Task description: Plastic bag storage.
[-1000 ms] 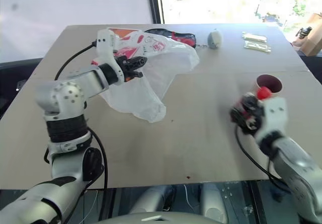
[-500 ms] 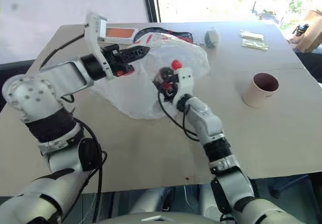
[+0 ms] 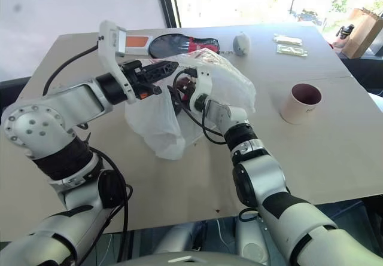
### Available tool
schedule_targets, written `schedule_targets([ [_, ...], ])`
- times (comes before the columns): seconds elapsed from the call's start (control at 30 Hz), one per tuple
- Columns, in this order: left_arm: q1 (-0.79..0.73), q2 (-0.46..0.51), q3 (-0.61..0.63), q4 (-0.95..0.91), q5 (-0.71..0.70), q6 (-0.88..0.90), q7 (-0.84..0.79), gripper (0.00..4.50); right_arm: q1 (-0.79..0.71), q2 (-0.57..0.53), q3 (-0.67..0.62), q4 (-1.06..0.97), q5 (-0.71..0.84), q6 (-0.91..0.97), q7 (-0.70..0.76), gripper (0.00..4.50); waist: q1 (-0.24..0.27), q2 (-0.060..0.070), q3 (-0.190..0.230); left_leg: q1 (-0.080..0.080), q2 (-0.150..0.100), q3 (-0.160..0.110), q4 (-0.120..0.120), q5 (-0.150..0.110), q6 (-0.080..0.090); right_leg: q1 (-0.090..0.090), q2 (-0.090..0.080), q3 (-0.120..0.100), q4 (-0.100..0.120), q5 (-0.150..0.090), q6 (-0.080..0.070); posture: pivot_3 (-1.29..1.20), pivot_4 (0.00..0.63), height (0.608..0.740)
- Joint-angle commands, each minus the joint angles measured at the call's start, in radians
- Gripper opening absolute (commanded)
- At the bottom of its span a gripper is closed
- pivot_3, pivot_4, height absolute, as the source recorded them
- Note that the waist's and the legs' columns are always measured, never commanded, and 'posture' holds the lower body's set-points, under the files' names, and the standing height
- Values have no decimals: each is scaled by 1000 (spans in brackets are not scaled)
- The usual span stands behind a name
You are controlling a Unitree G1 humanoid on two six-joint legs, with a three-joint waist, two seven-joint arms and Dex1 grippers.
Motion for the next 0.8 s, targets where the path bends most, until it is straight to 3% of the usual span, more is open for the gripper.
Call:
schedule_targets([
  [0.03, 16, -11, 1, 1, 41, -70, 41, 0, 53, -11, 54, -218, -50, 70, 4, 4461, 1, 0, 0, 0, 0, 0, 0, 0, 0, 0, 0, 0, 0, 0, 0, 0, 150, 740],
  [0.2, 17, -32, -47, 102, 122, -177, 74, 0, 323, -176, 159, -911, 39, 359, 70, 4461, 15, 0, 0, -4, -1, -2, 2, 0, 0, -3, -1, -2, 0, 0, 0, 0, 150, 740],
  [0.3, -4, -50, -82, 172, 148, -242, 58, 0, 406, -263, 155, -1149, 59, 480, 25, 4461, 18, 0, 0, -7, -1, -1, 3, 0, 0, -5, -1, -1, 1, 0, 0, 0, 150, 740],
  [0.43, -28, -56, -118, 241, 155, -303, 19, 0, 438, -289, 116, -1252, 39, 564, -79, 4461, 19, 1, -1, -7, 0, -1, 2, 0, 0, -7, -3, 0, 2, 1, 0, 0, 150, 740],
  [0.53, -34, -60, -130, 278, 153, -332, -1, 0, 447, -293, 145, -1235, -21, 523, -113, 4461, 20, 1, -1, -8, 0, 2, 2, 0, -1, -10, -4, 3, 6, 1, 0, 0, 150, 740],
  [0.67, -42, -59, -140, 300, 141, -340, -16, 0, 472, -372, 293, -1248, -83, 459, 0, 4461, 21, 1, -1, -9, -1, 3, 2, 0, -1, -11, -5, 3, 6, 1, 0, 0, 150, 740],
  [0.8, -45, -39, -136, 274, 102, -305, -41, 0, 531, -460, 230, -1415, -21, 459, 77, 4461, 28, 1, -1, -11, -1, 2, 3, 0, -1, -13, -5, 2, 6, 1, 0, 0, 150, 740],
])
